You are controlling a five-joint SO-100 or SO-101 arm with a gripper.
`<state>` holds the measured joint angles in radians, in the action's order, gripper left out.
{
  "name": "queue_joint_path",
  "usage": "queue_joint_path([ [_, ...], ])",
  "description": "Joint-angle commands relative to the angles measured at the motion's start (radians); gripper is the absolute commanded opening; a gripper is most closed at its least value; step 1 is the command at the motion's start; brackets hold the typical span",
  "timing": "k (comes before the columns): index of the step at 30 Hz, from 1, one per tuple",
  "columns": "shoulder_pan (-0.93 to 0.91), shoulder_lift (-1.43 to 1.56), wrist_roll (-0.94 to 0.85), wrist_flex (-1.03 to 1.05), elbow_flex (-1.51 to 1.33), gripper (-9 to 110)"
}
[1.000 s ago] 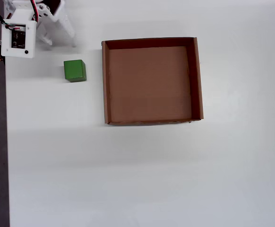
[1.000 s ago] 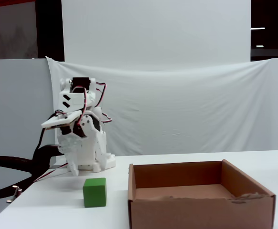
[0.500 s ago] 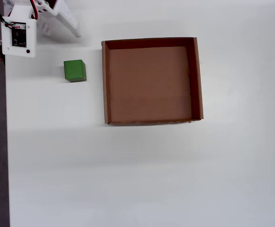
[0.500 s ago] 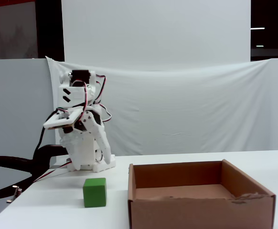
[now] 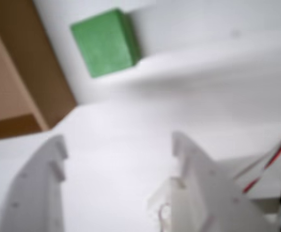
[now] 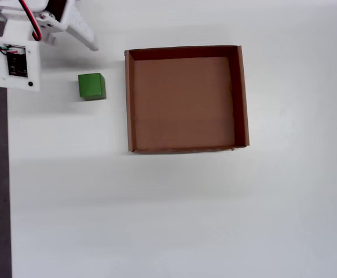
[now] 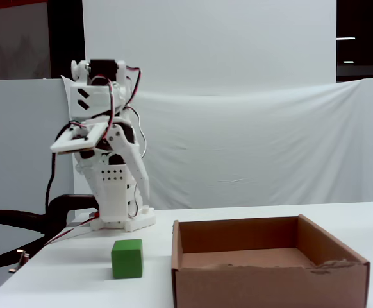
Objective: Grasp a green cube and put it in a box.
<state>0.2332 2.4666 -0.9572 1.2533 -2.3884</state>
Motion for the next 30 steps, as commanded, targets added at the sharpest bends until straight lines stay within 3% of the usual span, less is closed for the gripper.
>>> queue_joint_path([
  [1, 0.008, -0.077, -0.026, -0.014, 0.109, 30],
  [18, -0.023, -0.453, -0.222, -0.086, 0.33, 30],
  [30, -0.012, -0.612, -0.219, -0.132, 0.399, 30],
])
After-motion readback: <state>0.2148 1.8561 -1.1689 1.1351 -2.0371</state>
